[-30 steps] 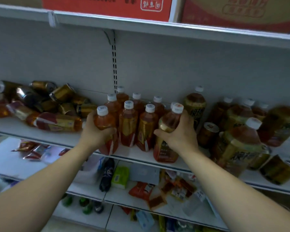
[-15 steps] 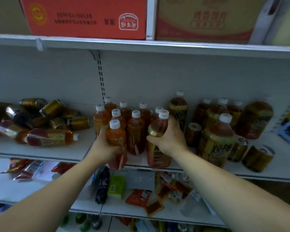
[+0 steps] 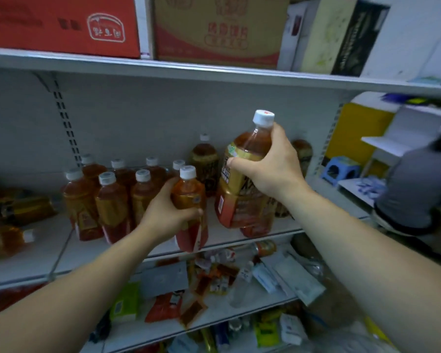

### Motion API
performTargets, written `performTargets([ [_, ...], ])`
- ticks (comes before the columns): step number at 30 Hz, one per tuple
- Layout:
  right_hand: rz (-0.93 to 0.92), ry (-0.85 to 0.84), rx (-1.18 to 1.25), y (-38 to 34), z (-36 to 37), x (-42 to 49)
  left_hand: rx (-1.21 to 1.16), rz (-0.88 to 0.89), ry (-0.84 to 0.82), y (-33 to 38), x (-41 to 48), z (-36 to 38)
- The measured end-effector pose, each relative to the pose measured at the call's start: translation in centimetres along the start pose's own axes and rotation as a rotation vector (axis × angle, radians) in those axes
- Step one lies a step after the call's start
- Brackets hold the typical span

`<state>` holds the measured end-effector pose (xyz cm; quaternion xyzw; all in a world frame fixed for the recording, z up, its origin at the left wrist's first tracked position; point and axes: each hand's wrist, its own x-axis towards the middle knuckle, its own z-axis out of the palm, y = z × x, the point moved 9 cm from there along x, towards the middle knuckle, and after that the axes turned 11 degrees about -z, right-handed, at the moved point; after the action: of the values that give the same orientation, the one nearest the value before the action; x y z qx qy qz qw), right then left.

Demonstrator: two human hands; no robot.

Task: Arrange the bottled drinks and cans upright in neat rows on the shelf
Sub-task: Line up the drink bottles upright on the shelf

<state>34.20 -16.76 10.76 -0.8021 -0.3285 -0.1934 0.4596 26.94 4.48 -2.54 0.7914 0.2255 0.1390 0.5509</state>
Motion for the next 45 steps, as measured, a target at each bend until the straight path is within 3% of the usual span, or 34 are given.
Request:
performTargets([
  [8,0.054,0.008,-0.044,5.3,-6.4,-1.2,0.012,0.044,0.011,3.8,-1.2,5.5],
  [20,0.058,-0.115,-0.112,15.6,-12.5,-0.6,-0.056,0.004,0.192,5.9,-5.3,11.9],
  [36,0.204,-0.056,-0.187,25.6,-16.5,0.7,-0.066,0.052,-0.013,10.5,-3.4,24.2],
  [45,0.112,-0.189,-0.174,32.6,-15.3,5.4,-0.007,-0.018,0.151,11.7,-0.7,27.2],
])
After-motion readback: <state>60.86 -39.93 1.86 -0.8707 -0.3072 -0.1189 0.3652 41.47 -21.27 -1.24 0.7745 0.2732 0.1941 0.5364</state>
